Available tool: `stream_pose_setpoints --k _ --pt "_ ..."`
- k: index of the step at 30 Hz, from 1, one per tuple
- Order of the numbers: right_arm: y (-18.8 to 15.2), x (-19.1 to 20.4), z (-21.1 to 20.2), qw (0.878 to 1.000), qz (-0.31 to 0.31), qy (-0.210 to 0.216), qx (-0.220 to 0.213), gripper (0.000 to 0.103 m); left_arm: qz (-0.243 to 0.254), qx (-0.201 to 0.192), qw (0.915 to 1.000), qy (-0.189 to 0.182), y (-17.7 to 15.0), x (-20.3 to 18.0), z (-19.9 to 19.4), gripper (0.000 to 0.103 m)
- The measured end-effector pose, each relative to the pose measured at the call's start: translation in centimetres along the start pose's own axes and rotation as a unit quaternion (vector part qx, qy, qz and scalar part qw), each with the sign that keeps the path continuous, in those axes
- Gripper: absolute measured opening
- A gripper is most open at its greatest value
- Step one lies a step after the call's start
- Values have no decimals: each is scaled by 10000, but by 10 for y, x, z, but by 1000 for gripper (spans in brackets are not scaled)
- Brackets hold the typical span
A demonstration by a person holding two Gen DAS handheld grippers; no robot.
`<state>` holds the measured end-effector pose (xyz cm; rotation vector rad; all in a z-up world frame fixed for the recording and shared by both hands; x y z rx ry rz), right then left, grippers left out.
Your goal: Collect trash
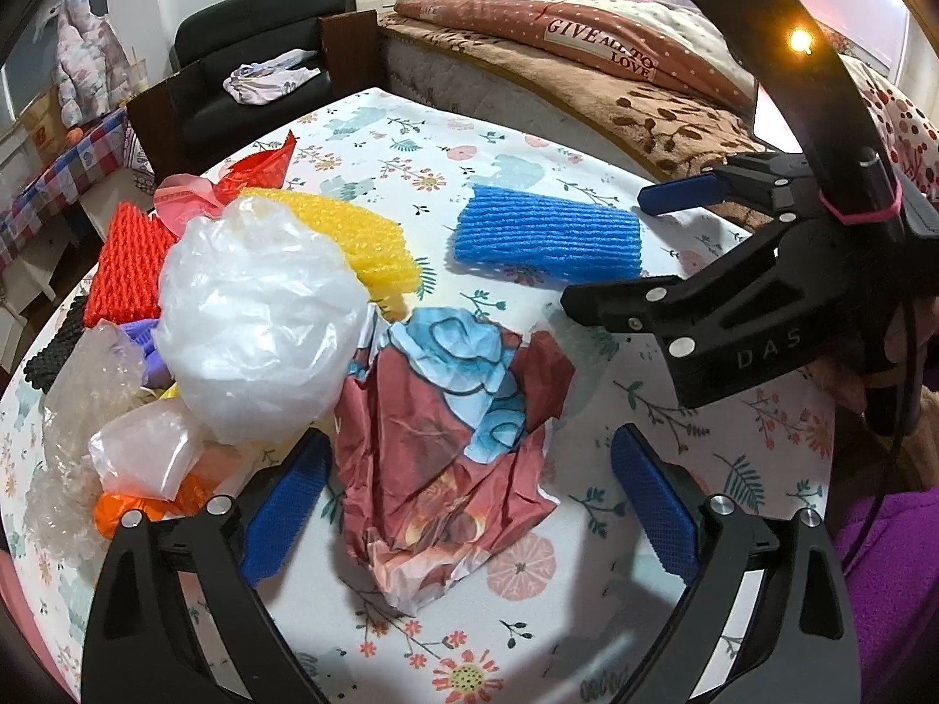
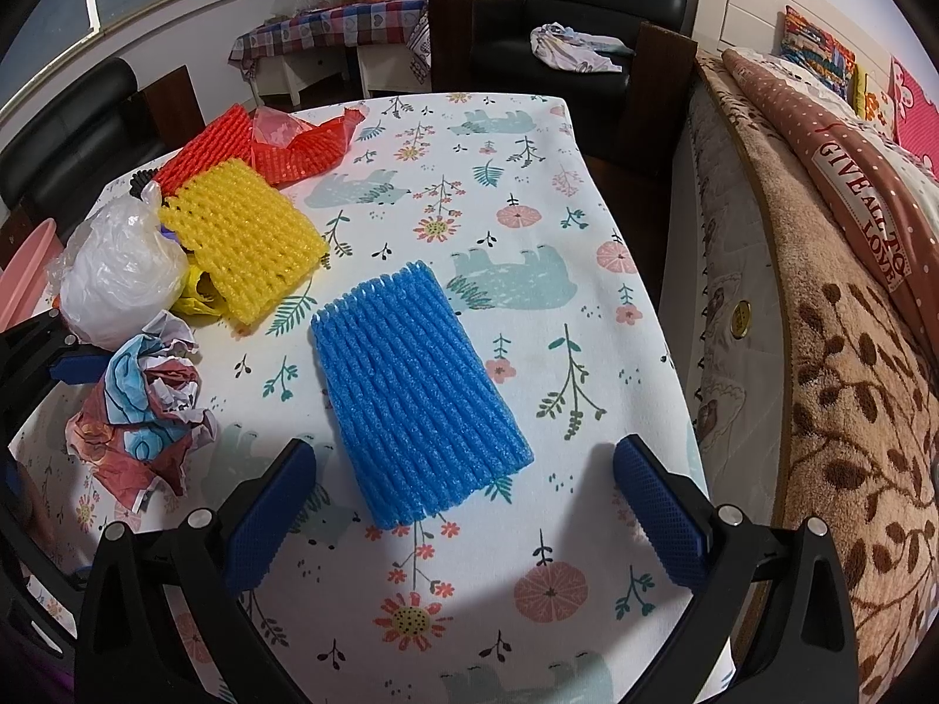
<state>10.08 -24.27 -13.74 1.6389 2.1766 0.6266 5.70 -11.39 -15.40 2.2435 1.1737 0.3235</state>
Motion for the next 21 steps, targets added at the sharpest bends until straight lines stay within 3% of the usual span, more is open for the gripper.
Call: stream_pose_setpoints --k 4,7,14,18,21 --pt "-1 -1 0 10000 19 6 -6 99 -233 -85 9997 -33 -3 1 -18 86" --pt "-2 0 -5 10000 -9 63 -61 95 -587 -521 9969 -25 -2 8 -50 86" --pt "-1 12 -45 9981 55 236 -562 94 -1203 -1135 9842 629 -9 36 -101 86" --pt "7 25 -74 9949 1 352 -947 94 -1379 -1226 9778 991 -9 45 -115 66" --pt "19 37 -93 9911 -60 449 -1254 93 -1836 -1343 9668 1165 -9 65 -126 53"
Point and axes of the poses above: each gripper's, at about its wrist camera, not at the fingertips, and z roughly the way its jaws point, x to its left, y to its top, the point moved 10 cm from there along z, roughly the way its jaws point, and after that the axes turned 4 degrees about -y, right-handed, at the moved point
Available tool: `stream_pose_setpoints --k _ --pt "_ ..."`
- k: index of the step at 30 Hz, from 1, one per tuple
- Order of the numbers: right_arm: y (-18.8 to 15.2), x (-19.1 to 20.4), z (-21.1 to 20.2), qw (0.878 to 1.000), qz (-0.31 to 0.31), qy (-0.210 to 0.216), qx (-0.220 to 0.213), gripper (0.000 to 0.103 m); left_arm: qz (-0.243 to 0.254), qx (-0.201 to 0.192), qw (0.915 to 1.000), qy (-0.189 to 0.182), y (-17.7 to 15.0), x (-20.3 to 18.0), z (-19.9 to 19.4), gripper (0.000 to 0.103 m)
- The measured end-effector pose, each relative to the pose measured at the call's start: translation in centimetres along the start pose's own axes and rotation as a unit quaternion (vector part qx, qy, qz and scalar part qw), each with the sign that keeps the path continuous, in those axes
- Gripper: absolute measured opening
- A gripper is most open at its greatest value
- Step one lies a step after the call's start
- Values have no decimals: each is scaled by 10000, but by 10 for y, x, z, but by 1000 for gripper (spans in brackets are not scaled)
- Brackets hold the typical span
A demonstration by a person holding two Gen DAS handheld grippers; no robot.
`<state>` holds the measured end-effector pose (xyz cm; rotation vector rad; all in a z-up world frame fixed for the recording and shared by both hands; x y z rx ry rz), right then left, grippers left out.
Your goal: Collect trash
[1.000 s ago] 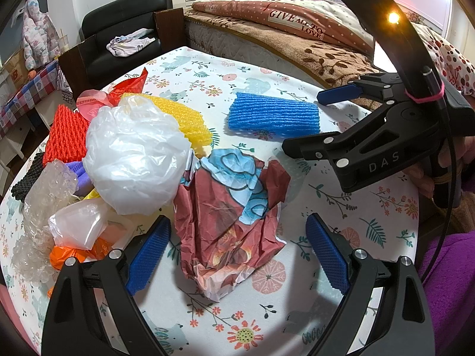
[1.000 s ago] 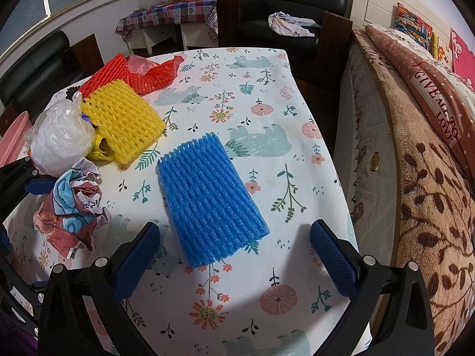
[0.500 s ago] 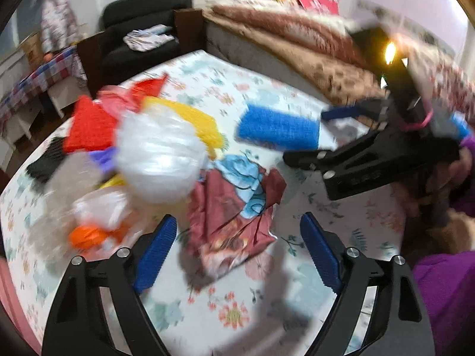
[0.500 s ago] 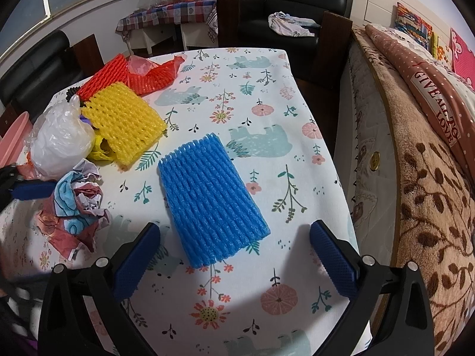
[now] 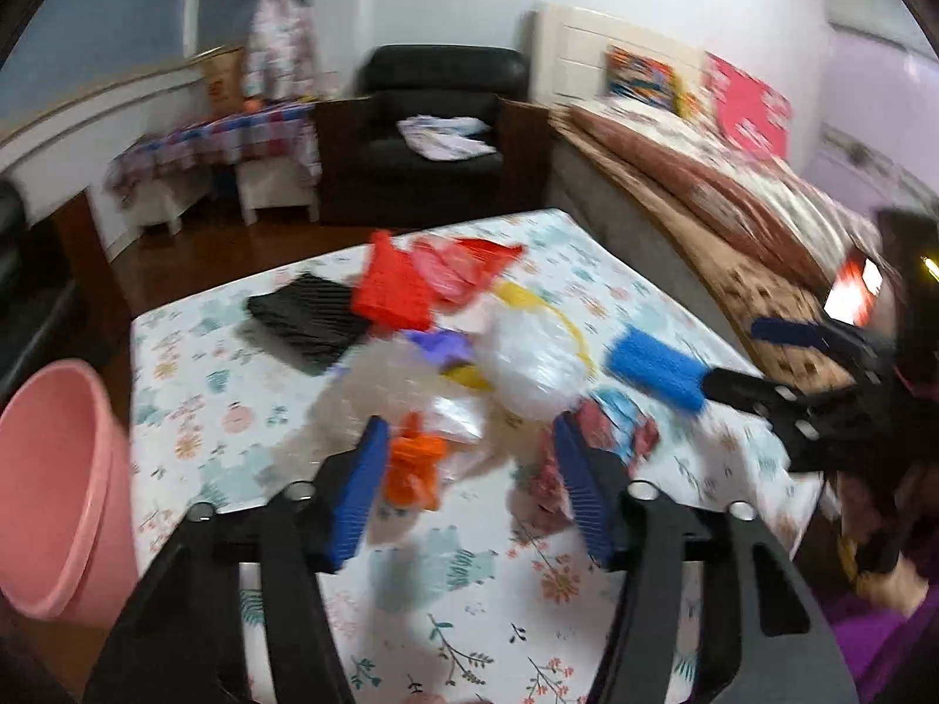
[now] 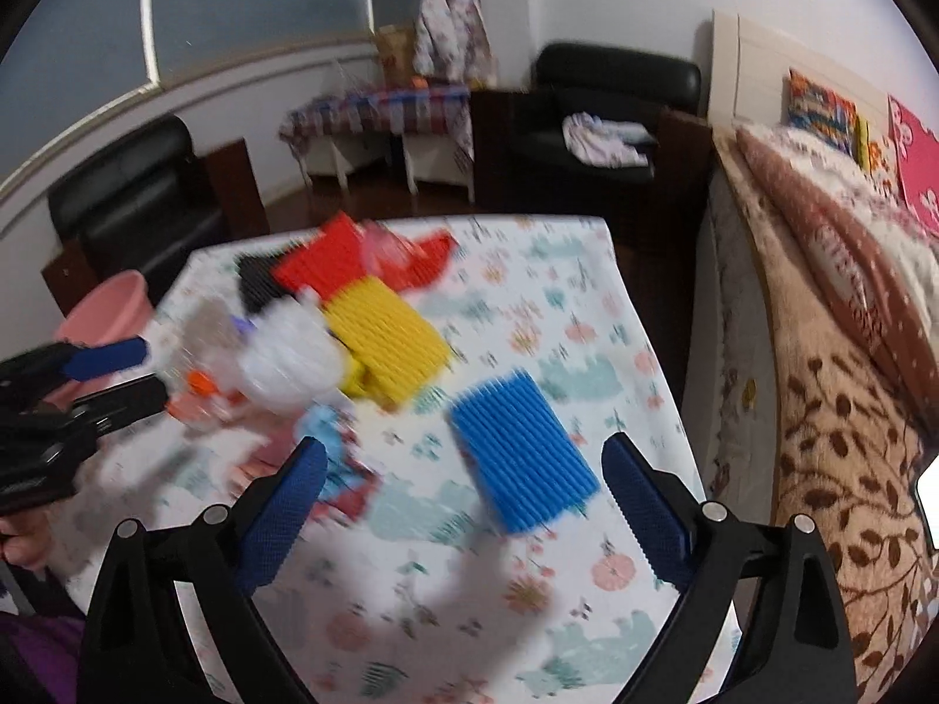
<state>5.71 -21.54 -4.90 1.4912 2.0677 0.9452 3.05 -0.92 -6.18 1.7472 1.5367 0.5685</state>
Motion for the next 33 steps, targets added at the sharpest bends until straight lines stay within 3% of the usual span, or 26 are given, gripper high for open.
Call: stream_pose_setpoints --k 3,6,13,23,33 --pt "24 16 -7 9998 -62 3 -213 87 -518 -87 9986 112 12 19 -8 44" --pt "46 30 -17 9989 68 134 -441 87 -670 -187 9970 352 25 28 -15 37" --pt "45 49 -23 9978 397 325 -418 80 -477 -400 9955 715 27 22 -31 36" --pt "33 55 -20 9986 374 195 -306 80 -396 -409 9958 713 21 19 -31 36" --pt "35 51 -14 9990 293 63 -339 80 -619 -303 9937 880 17 33 -23 36"
Point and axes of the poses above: each gripper's, at about its wrist camera, not at the fingertips, and z roughly the way its jaws point, x to its left, y to its top, the point moved 10 cm from there along z, roughly the way its jaws point, and after that the axes turned 4 degrees about -y, right-handed, at the moved point
